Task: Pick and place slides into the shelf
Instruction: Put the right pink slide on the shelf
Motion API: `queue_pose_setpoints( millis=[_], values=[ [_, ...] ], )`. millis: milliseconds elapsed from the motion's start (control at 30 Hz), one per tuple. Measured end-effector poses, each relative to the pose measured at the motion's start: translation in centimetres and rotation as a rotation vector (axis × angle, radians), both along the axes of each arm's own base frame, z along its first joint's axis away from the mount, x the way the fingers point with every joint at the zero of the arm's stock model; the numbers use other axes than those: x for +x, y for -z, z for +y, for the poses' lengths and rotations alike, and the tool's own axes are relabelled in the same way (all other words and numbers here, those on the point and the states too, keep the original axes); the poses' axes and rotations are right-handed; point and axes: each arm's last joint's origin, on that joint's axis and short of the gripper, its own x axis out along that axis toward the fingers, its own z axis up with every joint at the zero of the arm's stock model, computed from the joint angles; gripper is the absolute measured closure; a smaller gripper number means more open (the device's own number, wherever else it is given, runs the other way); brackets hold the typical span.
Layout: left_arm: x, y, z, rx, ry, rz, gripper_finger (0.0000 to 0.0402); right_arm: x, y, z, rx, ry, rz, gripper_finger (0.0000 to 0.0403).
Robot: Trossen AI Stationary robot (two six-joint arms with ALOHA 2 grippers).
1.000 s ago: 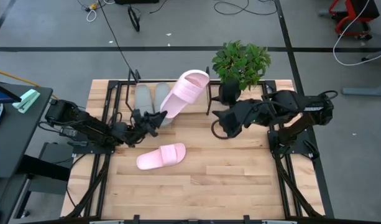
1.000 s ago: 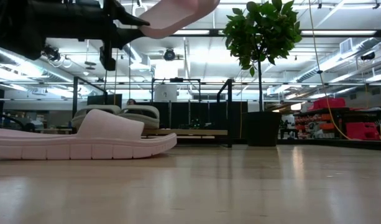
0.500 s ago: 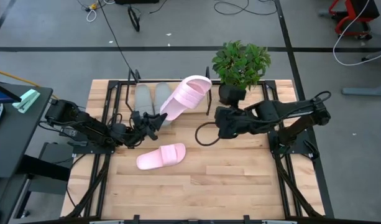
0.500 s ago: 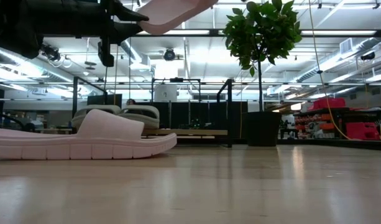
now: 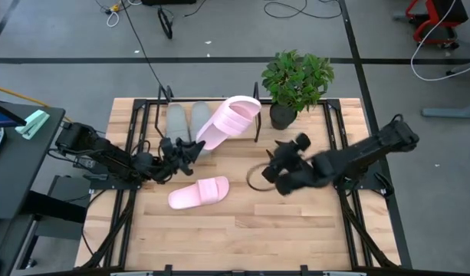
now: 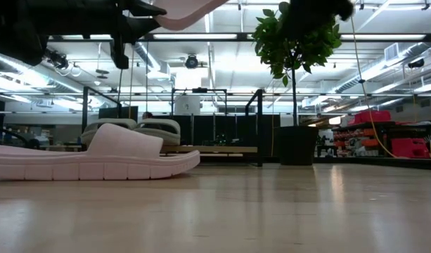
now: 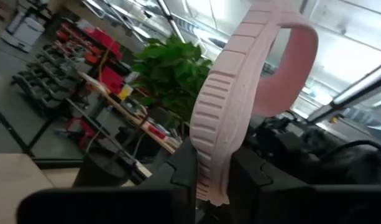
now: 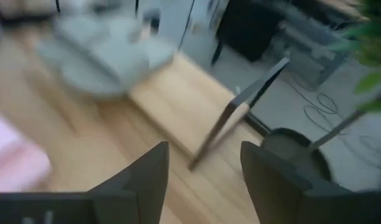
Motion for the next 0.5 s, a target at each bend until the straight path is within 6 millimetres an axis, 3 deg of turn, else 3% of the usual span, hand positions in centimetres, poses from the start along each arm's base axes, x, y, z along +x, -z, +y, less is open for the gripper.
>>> queue_pose_setpoints(
  millis=[233,367,500],
  values=[
    [0.2,0.2,-0.1,-0.006,0.036,-0.008,0.0345,-2.8,4.9,4.0,-0.006,0.108,-0.615,0.0203],
    [0.4,-0.2,-0.1,-0.034,0.047,-0.044,0.0342,-3.3,7.4,5.4,0.057,0.132,-0.787,0.0202],
    [1.0,-1.3,-0.3,-0.01,0.058,-0.073,0.0342,-2.4,8.7,5.9,0.122,0.163,-0.874,0.0204]
  ],
)
